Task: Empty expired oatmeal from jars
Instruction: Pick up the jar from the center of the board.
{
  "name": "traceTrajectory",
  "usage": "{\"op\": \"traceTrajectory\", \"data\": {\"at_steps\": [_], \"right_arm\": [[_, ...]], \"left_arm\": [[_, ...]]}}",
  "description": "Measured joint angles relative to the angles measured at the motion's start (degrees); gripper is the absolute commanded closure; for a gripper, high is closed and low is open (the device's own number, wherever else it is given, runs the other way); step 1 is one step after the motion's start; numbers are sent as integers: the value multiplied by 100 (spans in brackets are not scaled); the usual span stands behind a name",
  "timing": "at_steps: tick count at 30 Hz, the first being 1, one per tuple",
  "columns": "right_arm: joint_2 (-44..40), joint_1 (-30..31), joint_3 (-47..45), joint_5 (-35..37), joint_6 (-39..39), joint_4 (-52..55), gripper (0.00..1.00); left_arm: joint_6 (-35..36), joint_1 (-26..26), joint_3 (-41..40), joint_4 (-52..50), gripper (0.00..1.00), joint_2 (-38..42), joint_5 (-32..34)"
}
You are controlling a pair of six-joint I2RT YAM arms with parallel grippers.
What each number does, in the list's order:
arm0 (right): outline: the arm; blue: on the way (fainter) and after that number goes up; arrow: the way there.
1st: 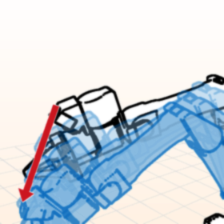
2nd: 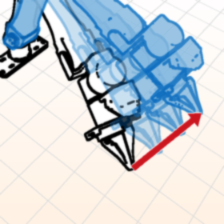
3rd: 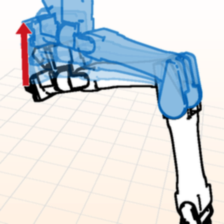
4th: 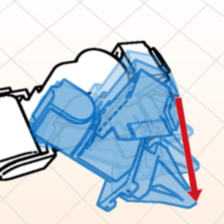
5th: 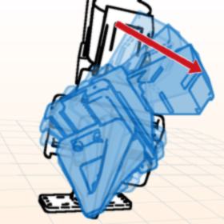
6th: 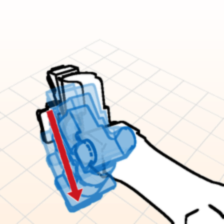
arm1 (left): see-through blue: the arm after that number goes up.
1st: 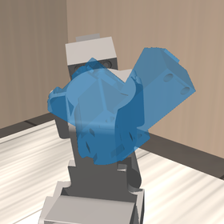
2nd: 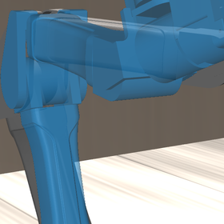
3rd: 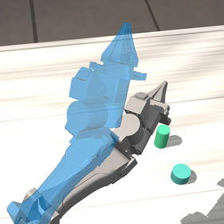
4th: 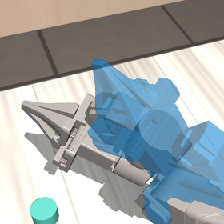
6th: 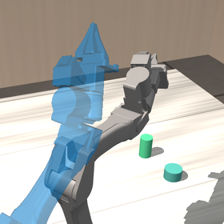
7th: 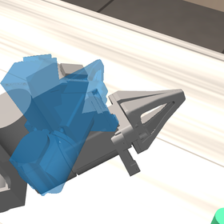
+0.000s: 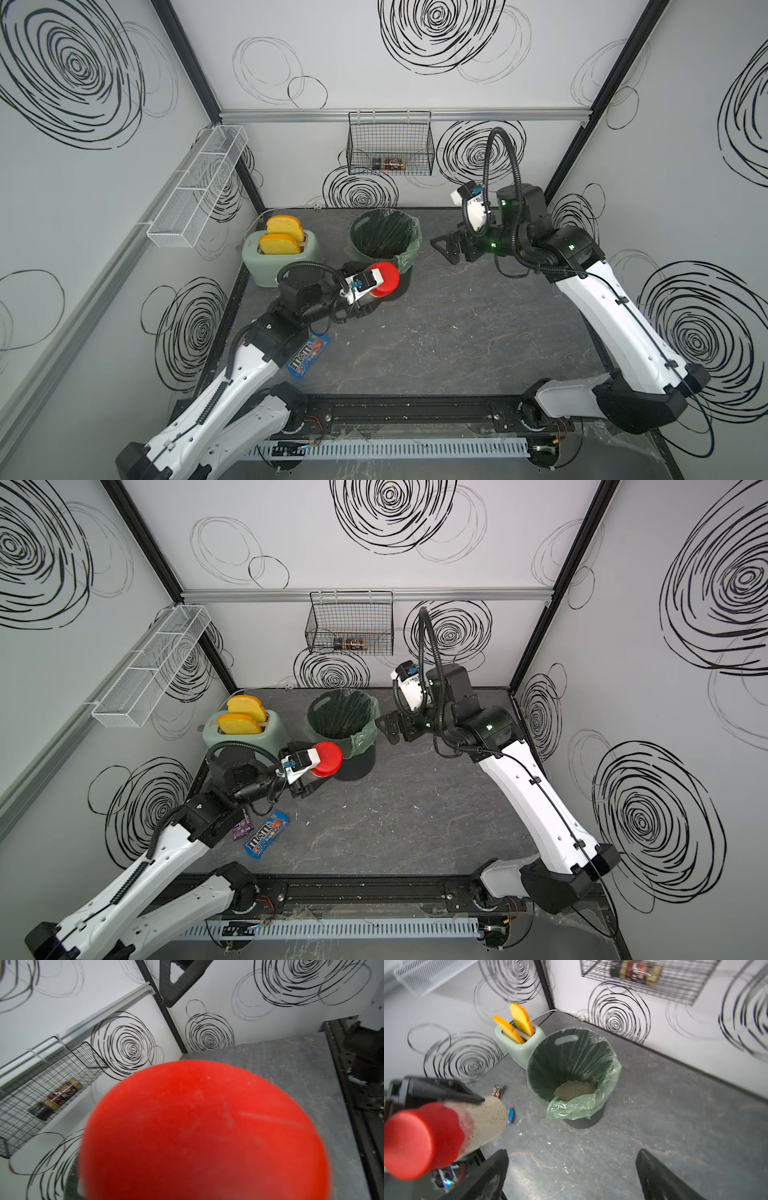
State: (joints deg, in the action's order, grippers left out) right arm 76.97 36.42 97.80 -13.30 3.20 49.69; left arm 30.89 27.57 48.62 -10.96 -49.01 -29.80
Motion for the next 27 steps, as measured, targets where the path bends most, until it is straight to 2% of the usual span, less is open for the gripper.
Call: {"op": "traceTrajectory", "data": {"at_steps": [2,5,14,20,27], "right_arm": [[-46,262,-105,-92,621,96,2],[-46,699,-114,-177,1113,133,2],[168,2124,-136,-63,1209,101,0],[455,2225,-164,-20,1071,-55,3],[726,2079,-164,-83,920,-212,10]], "left_arm": [[-28,-164,173,-374,47,-177,-402],[-63,-251,229,-599,49,-319,-673],[-267,-251,-144,-380,49,-234,-750],[-330,-221,-192,-184,49,-232,-756],[-411,-52,-291,-7,50,-219,-750]]}}
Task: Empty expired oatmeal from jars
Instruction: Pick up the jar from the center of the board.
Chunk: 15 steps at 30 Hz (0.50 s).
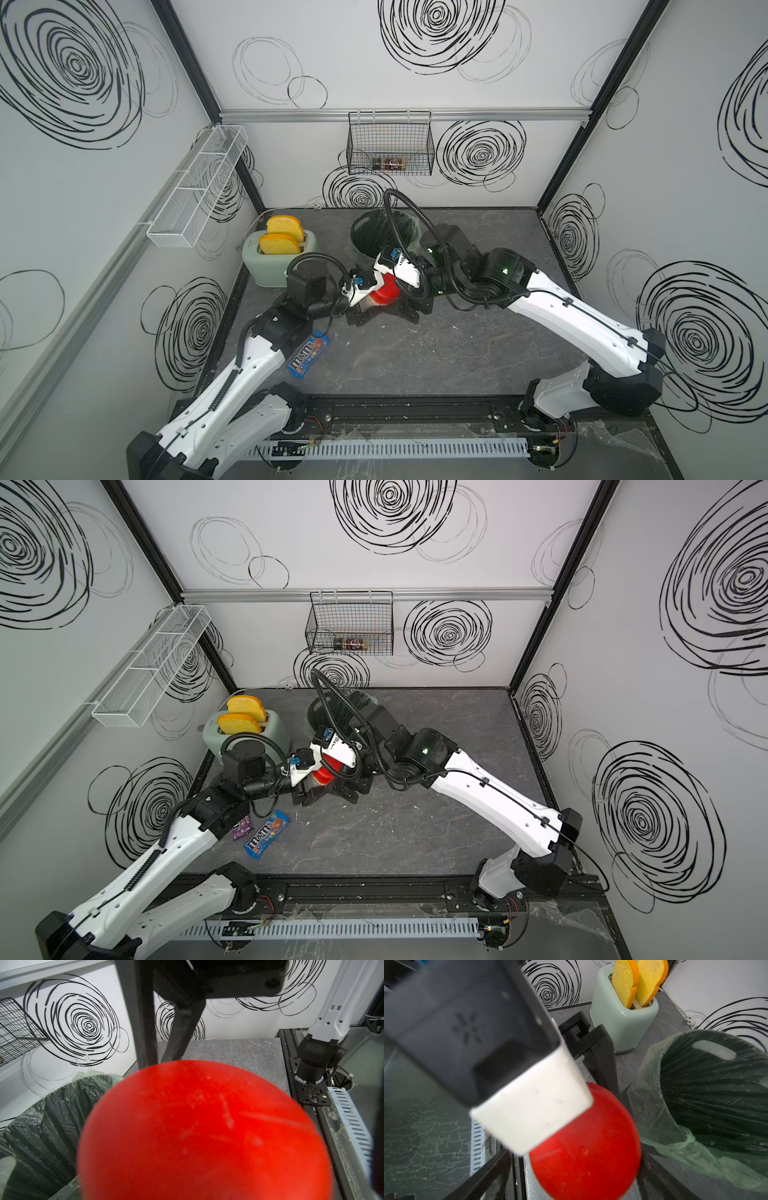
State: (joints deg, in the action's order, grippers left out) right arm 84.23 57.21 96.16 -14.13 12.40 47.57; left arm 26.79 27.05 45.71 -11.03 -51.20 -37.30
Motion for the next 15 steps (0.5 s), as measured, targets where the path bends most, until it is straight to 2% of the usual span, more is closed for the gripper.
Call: {"op": "traceTrajectory", "data": {"at_steps": [5,15], "right_arm": [[0,-146,13,-166,-83,-109,13],[7,-144,13,-271,-85,-227,14]], "left_arm": [[-72,114,-39,96,49,15,50],[-114,173,-39,168,49,11,50]]}}
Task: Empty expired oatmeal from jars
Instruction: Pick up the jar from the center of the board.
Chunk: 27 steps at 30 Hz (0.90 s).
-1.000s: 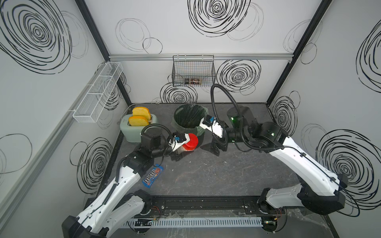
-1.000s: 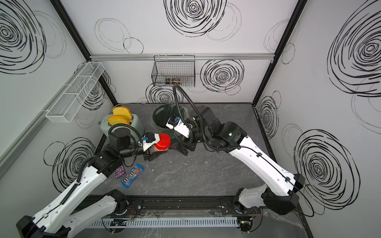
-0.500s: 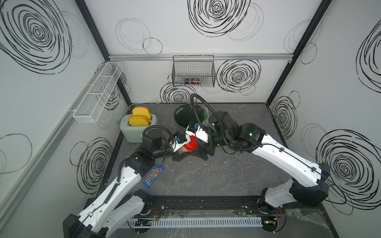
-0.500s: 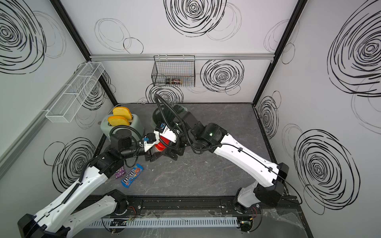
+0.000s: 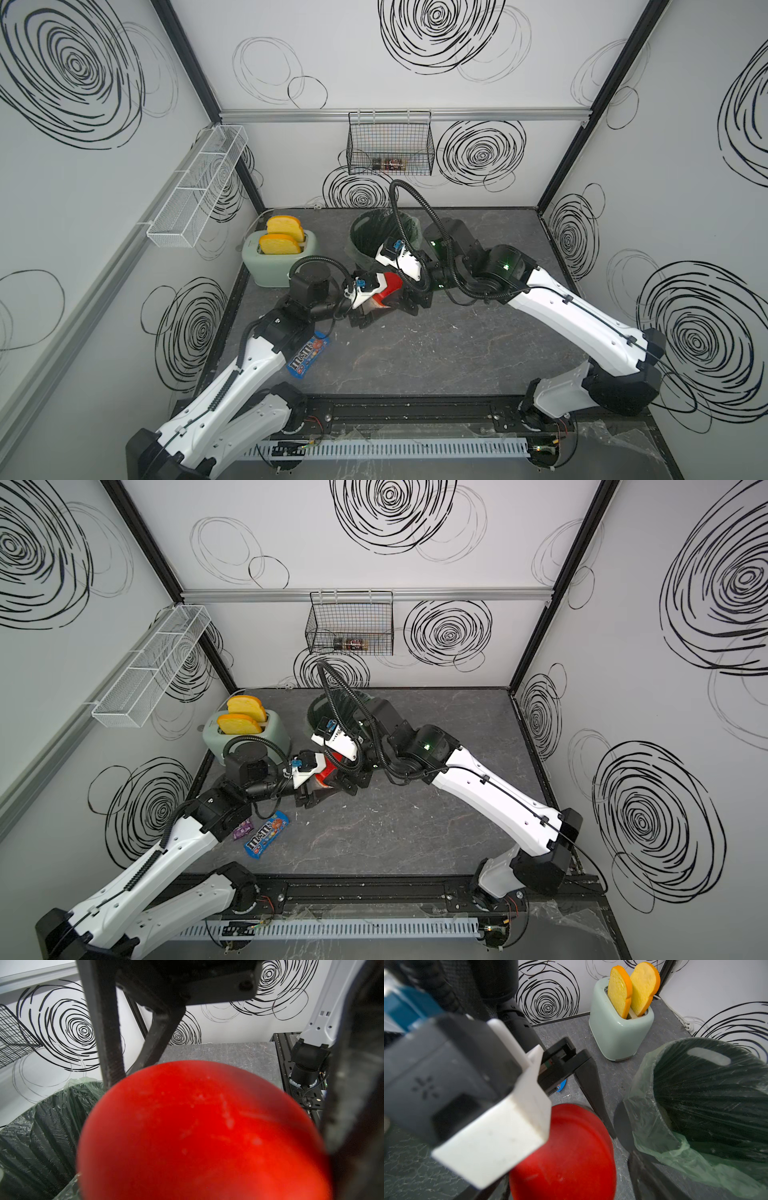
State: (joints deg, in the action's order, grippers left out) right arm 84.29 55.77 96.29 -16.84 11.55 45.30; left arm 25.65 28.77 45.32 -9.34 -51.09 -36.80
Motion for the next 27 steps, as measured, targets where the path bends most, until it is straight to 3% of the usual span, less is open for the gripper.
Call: {"op": "traceTrajectory", "data": {"at_steps": [4,9,14,21,27], "right_arm": [[52,0,0,-44,0,-17,14],[74,-11,-2,-122,-17,-57,27],[74,-13,-2,-173,22,-76,42],[-9,-66,-103,-212,-55,-208,48],[-197,-302,-380,-365,-328,-442,48]], "left_arm": [[-2,26,0,7,49,0,2],[-39,35,0,17,44,0,52],[-234,33,-26,55,32,-2,98],[-398,33,-114,308,13,-2,24],[-424,33,-136,708,8,44,-87]]}}
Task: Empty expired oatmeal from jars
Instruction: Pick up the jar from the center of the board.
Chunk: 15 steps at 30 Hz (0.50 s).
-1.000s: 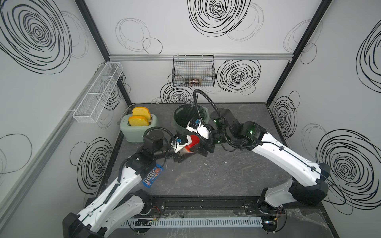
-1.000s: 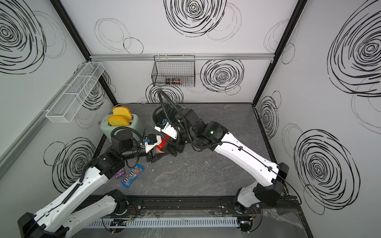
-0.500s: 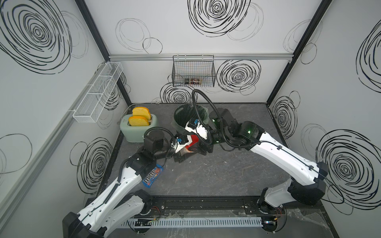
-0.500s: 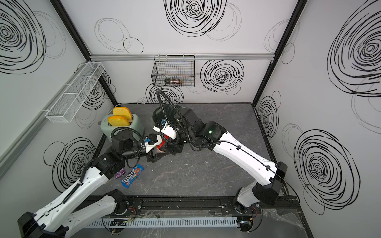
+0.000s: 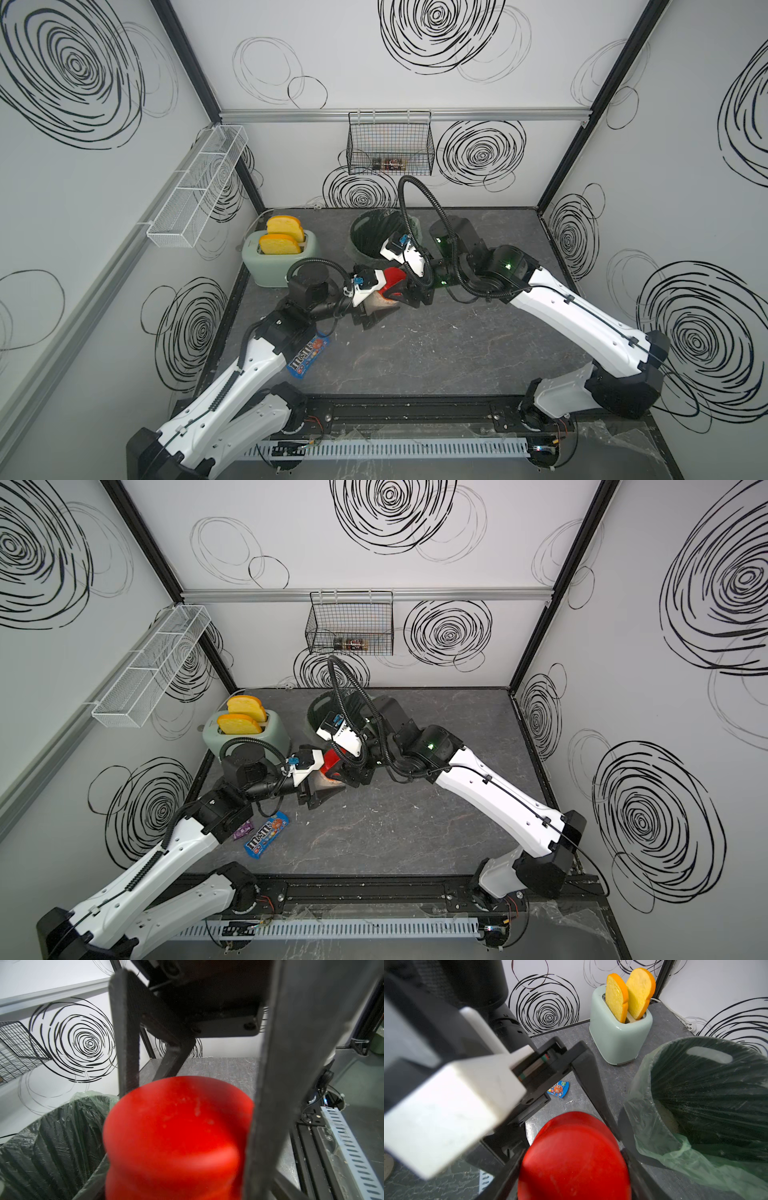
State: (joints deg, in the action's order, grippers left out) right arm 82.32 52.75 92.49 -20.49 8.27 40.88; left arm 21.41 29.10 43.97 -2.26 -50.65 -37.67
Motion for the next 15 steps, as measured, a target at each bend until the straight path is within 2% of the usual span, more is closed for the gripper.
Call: {"op": "traceTrajectory", "data": {"at_steps": [11,15], "right_arm": [[-168,-74,-11,-208,-341,-264,49],[-249,-74,-11,-210,-402,-332,49]], "left_arm": [[-157,-90,-280,505,6,-11,-63],[-317,-197,-407,732,15,-87,-166]]}}
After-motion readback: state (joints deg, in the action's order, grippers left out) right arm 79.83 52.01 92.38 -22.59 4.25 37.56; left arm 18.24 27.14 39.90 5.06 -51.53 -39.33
